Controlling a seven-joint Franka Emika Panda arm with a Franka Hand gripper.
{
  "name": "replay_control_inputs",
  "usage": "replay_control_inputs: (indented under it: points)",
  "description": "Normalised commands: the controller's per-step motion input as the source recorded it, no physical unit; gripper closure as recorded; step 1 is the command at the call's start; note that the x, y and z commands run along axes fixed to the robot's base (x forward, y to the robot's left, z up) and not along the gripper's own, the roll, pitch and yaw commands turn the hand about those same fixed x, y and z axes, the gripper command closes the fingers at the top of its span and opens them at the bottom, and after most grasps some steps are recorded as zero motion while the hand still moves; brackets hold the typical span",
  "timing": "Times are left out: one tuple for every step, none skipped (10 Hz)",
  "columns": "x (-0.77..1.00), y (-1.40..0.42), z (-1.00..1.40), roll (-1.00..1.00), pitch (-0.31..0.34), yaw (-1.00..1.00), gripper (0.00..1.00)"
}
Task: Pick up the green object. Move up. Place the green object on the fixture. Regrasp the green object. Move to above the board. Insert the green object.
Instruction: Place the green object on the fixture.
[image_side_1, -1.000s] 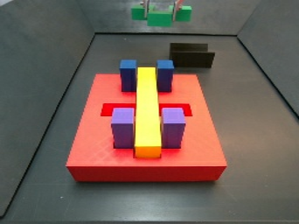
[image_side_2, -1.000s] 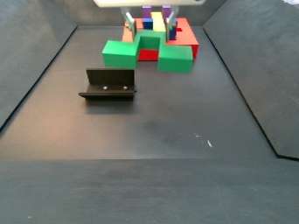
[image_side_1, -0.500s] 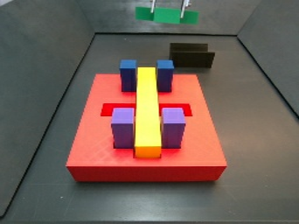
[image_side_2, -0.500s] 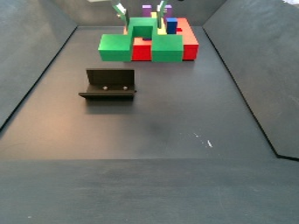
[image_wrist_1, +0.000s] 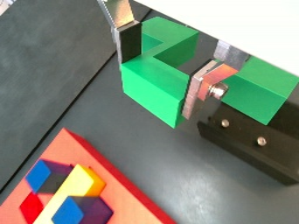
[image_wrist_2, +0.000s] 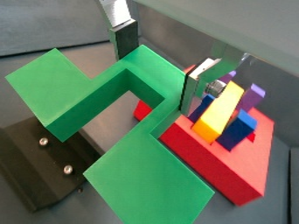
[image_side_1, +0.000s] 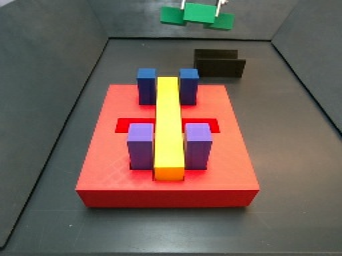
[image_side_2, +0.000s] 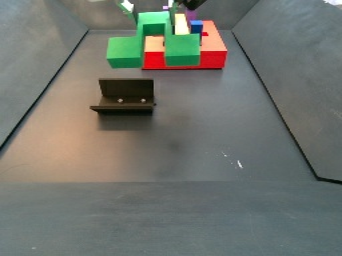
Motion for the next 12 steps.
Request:
replay_control_inputs:
  points:
    - [0.97, 0.0, 0.0, -0.54, 0.0, 0.0, 1.0]
    - [0.95, 0.05, -0.05, -0.56, -0.086, 0.0, 1.0]
    - [0.92, 0.05, -0.07, -0.56, -0.137, 0.0, 1.0]
    - [0.92, 0.13, -0.13, -0.59, -0.186, 0.0, 1.0]
    - [1.0, 0.18, -0.19, -0.53, -0.16, 0.0, 1.0]
    - [0.95, 0.29, -0.17, -0.37, 0.0, 0.0, 1.0]
    - [1.0, 0.29, -0.17, -0.23, 0.02, 0.0, 1.0]
    - [1.0, 0.22, -0.17, -0.16, 0.077, 0.0, 1.0]
    - [0.95, 0.1, -0.15, -0.06, 0.123, 0.0, 1.0]
    - [0.71, 0.04, -0.27, -0.22, 0.0, 0.0, 1.0]
    - [0.64, 0.04, -0.27, -0.31, -0.066, 0.02, 1.0]
    - [0.29, 0.0, -0.09, -0.19, 0.0, 0.06, 1.0]
